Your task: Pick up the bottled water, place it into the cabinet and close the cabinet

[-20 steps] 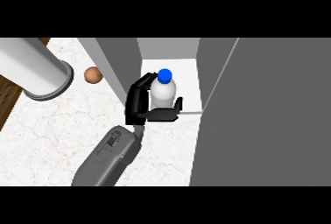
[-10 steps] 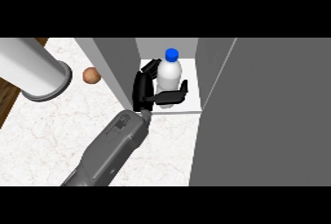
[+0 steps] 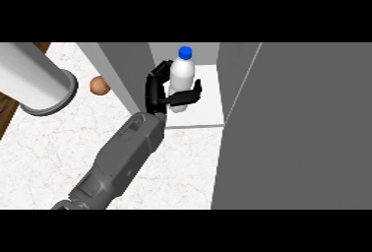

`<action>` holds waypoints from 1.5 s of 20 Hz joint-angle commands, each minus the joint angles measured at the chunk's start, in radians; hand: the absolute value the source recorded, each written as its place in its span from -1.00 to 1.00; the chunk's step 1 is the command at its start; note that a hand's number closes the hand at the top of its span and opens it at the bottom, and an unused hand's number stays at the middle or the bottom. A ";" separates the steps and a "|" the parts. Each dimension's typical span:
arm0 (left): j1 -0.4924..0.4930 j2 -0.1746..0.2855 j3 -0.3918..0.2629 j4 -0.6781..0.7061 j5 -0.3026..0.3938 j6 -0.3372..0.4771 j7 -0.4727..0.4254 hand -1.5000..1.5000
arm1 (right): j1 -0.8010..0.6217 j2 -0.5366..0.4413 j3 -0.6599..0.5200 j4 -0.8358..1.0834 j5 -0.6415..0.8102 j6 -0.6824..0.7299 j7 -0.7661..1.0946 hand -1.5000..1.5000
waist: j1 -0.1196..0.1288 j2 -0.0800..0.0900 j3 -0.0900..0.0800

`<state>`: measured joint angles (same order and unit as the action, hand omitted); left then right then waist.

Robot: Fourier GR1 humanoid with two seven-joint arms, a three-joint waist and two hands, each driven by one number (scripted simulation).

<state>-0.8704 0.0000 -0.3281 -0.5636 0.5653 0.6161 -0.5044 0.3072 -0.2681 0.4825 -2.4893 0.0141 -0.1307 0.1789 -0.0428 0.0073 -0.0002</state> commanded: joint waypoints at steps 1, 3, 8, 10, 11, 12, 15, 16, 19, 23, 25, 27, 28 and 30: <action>-0.019 0.000 0.000 0.085 -0.002 0.055 -0.046 1.00 | 0.064 -0.046 -0.016 -0.173 -0.058 0.026 0.071 -1.00 | -0.003 -0.001 0.000; -0.108 0.000 -0.011 0.161 0.012 0.108 -0.035 1.00 | 0.000 0.004 -0.015 -0.041 -0.048 0.017 0.009 -1.00 | -0.018 0.006 0.000; -0.146 0.000 0.057 0.265 0.007 0.072 -0.116 1.00 | 0.092 -0.036 -0.043 -0.106 -0.072 0.058 -0.026 -1.00 | -0.024 0.007 0.000; -0.178 0.000 0.057 0.324 -0.020 0.078 -0.125 1.00 | 0.047 -0.012 0.024 -0.101 -0.002 0.038 0.011 -1.00 | -0.022 0.009 -0.001; -0.173 0.007 0.069 0.343 -0.023 0.074 -0.160 1.00 | 0.071 -0.024 0.001 -0.110 -0.041 0.049 -0.006 -1.00 | -0.034 0.014 -0.001; -0.217 0.000 0.041 0.346 -0.024 0.100 -0.107 1.00 | 0.030 -0.002 -0.030 -0.025 -0.042 0.049 -0.061 -1.00 | -0.027 0.011 0.000; -0.226 0.000 0.047 0.391 -0.033 0.060 -0.115 -1.00 | 0.034 -0.017 -0.032 -0.088 -0.076 0.066 0.000 -1.00 | -0.030 0.015 -0.001; -0.236 0.000 0.055 0.401 -0.032 0.064 -0.118 -1.00 | 0.023 0.000 -0.048 -0.057 -0.070 0.057 -0.031 -1.00 | -0.026 0.014 -0.001; -0.238 0.025 0.088 0.419 -0.016 0.007 -0.127 -1.00 | 0.066 -0.013 -0.031 -0.061 -0.078 0.087 -0.054 -1.00 | -0.031 0.016 0.000; -0.248 0.001 0.109 0.431 -0.008 0.011 -0.167 -1.00 | 0.035 0.005 -0.031 -0.053 -0.069 0.077 -0.030 -1.00 | -0.029 0.019 -0.001; -0.293 0.002 0.117 0.434 -0.006 -0.006 -0.118 -1.00 | 0.049 -0.025 -0.084 -0.096 -0.092 0.090 -0.004 -1.00 | -0.025 0.014 -0.001; -0.268 0.010 0.133 0.435 0.000 -0.039 -0.170 -1.00 | 0.043 0.012 -0.027 -0.027 -0.043 0.082 -0.067 -1.00 | -0.030 0.017 -0.001; -0.261 0.006 0.136 0.433 0.000 -0.047 -0.175 -1.00 | 0.091 -0.026 -0.099 -0.064 -0.123 0.114 -0.077 -1.00 | -0.029 0.014 0.000; -0.302 0.030 0.123 0.462 -0.021 -0.044 -0.151 -1.00 | 0.066 0.007 -0.037 -0.040 -0.068 0.096 -0.077 -1.00 | -0.035 0.018 0.000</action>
<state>-1.1428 0.0126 -0.2102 -0.1252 0.5536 0.5920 -0.6587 0.3513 -0.2660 0.4301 -2.4815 -0.0239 -0.0409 0.0990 -0.0729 0.0231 -0.0008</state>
